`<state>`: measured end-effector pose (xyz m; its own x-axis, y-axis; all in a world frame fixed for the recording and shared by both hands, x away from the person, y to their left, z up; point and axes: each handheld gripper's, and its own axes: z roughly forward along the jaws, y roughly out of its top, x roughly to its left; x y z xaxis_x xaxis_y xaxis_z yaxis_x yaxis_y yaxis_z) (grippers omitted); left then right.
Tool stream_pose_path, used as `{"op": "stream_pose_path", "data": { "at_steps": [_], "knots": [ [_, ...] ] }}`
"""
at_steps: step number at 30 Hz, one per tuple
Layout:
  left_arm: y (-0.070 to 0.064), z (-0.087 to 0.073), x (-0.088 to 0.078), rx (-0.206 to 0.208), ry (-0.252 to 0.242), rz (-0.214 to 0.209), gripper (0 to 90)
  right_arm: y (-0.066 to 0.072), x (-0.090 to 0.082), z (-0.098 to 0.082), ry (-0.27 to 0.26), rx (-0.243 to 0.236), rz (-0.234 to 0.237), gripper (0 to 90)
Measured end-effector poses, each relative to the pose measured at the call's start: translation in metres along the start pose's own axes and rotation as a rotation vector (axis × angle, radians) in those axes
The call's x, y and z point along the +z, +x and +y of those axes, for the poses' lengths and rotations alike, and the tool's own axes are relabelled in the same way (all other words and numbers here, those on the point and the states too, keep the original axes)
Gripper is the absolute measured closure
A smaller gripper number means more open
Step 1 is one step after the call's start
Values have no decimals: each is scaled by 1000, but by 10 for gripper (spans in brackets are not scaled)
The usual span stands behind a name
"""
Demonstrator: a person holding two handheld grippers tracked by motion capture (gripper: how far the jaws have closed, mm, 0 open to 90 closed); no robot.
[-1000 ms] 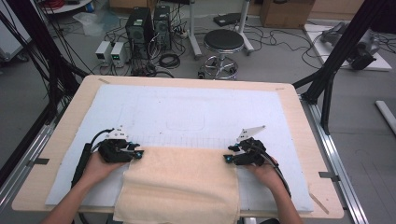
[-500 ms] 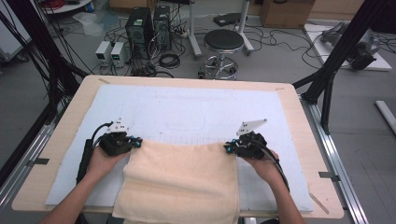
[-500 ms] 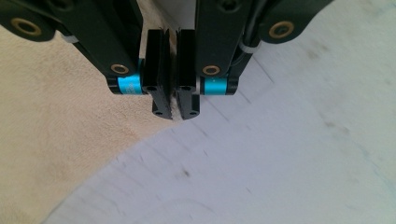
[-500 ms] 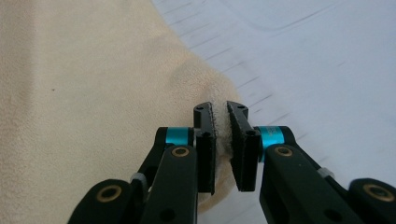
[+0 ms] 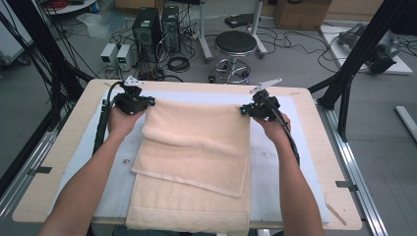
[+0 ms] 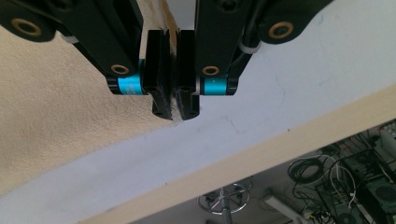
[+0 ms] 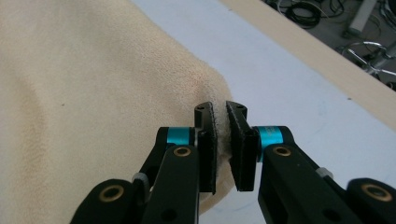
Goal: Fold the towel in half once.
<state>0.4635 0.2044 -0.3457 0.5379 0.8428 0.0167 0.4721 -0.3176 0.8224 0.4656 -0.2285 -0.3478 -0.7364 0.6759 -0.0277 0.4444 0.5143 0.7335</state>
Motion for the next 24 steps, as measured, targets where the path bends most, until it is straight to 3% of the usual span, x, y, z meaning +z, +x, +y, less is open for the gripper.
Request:
{"op": "stream_pose_path", "data": {
  "at_steps": [2, 3, 4, 6, 7, 9, 11, 15, 19, 22, 24],
  "knots": [
    [3, -2, 6, -12, 8, -1, 823, -8, 1, 2, -39, 36, 9, 779],
    [4, -5, 11, -8, 37, 5, 772, -10, 3, 2, -49, 46, 8, 702],
    [6, -9, 14, 2, 64, 1, 711, -12, 7, 0, -51, 56, 4, 673],
    [9, -15, 15, -6, 85, -32, 680, -12, 11, -4, -27, 60, 30, 625],
    [9, -19, 13, 9, 73, -31, 657, -9, 12, -6, -20, 55, 33, 618],
    [10, -26, 9, -3, 56, -42, 639, -4, 11, -13, -22, 26, 28, 597],
    [10, -33, 4, -4, 47, -60, 596, 1, 10, -19, -29, 35, 57, 568],
    [4, -43, -8, 11, 18, -108, 547, 14, 1, -28, -47, 9, 54, 501],
    [-5, -51, -19, 31, 10, -156, 466, 24, -7, -36, -68, 37, 80, 411],
    [-10, -58, -27, 30, 4, -192, 395, 33, -13, -42, -85, 26, 74, 357],
    [-14, -63, -33, 49, 6, -207, 365, 38, -18, -46, -91, 33, 81, 316]
  ]
}}
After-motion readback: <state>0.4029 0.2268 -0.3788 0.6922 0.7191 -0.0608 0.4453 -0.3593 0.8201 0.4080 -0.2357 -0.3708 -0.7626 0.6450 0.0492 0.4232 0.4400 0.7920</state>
